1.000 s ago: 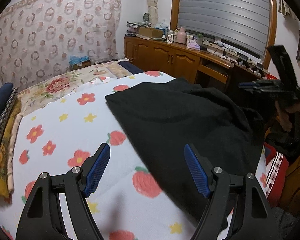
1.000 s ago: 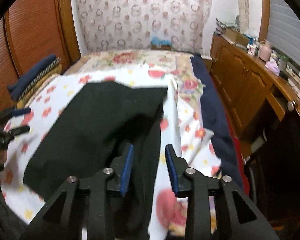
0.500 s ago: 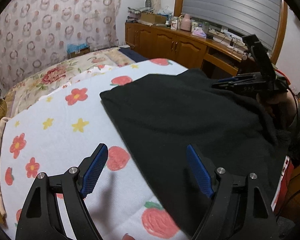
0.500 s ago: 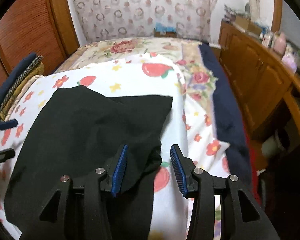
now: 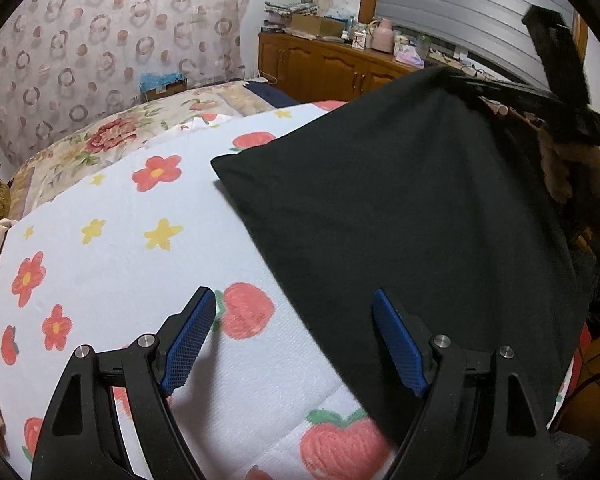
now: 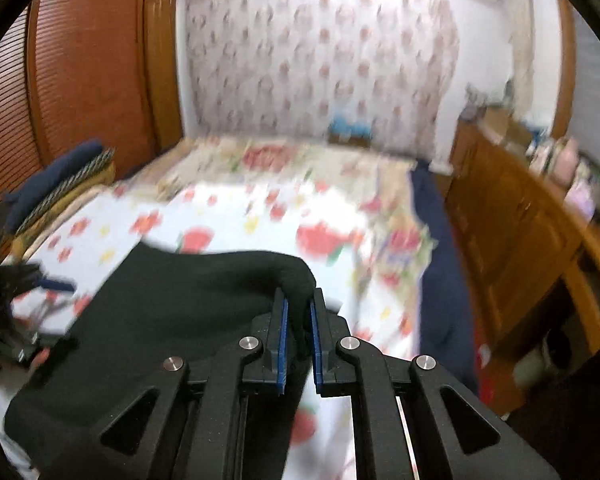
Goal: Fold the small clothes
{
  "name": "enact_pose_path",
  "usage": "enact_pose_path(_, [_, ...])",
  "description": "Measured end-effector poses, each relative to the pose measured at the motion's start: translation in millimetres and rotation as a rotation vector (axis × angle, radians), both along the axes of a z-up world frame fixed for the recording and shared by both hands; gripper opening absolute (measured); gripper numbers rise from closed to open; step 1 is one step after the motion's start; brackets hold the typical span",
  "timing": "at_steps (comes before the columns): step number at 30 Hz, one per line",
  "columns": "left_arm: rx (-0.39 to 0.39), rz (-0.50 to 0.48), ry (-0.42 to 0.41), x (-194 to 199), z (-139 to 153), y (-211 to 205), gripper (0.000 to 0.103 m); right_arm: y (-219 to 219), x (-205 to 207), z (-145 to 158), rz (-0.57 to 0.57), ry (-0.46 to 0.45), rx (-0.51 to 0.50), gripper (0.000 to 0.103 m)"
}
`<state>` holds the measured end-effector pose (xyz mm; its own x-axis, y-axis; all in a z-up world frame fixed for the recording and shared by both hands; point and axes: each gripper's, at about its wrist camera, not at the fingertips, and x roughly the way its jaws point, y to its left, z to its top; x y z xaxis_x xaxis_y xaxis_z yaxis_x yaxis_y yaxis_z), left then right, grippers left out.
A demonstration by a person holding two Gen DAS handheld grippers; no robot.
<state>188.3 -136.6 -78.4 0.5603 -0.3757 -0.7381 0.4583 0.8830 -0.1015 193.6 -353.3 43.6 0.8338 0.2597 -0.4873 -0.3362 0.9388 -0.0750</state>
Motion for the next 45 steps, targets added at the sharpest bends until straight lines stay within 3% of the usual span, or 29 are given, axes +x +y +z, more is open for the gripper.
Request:
enact_pose_path(4, [0.001, 0.01, -0.005, -5.5, 1.0, 0.8, 0.082, 10.1, 11.8, -22.0, -0.066, 0.1, -0.075, 0.016])
enact_pose_path(9, [0.005, 0.009, -0.016, -10.3, 3.2, 1.5, 0.081, 10.7, -16.8, -26.2, -0.066, 0.12, -0.069, 0.042])
enact_pose_path(19, [-0.008, -0.005, -0.057, -30.6, 16.2, 1.3, 0.081, 17.7, -101.6, -22.6, -0.047, 0.12, -0.014, 0.05])
enact_pose_path(22, [-0.019, -0.012, -0.059, -41.6, 17.7, 1.4, 0.081, 19.4, -122.8, -29.3, -0.038, 0.131, -0.03, 0.058])
enact_pose_path(29, [-0.027, -0.033, -0.041, -71.2, 7.5, -3.0, 0.081, 3.7, -158.4, -39.5, -0.08, 0.179, 0.002, 0.058])
enact_pose_path(34, [-0.044, -0.029, -0.031, -91.7, 0.1, -2.7, 0.081, -1.6, -186.1, -32.4, -0.107, 0.152, 0.035, 0.058])
enact_pose_path(42, [-0.062, -0.023, -0.028, -102.6, 0.1, 0.8, 0.081, 5.9, -188.1, -43.6, -0.141, 0.155, -0.034, 0.058])
enact_pose_path(45, [-0.059, -0.025, -0.032, -105.0, -0.1, -0.4, 0.081, -0.3, -187.7, -44.2, -0.157, 0.17, -0.015, 0.056])
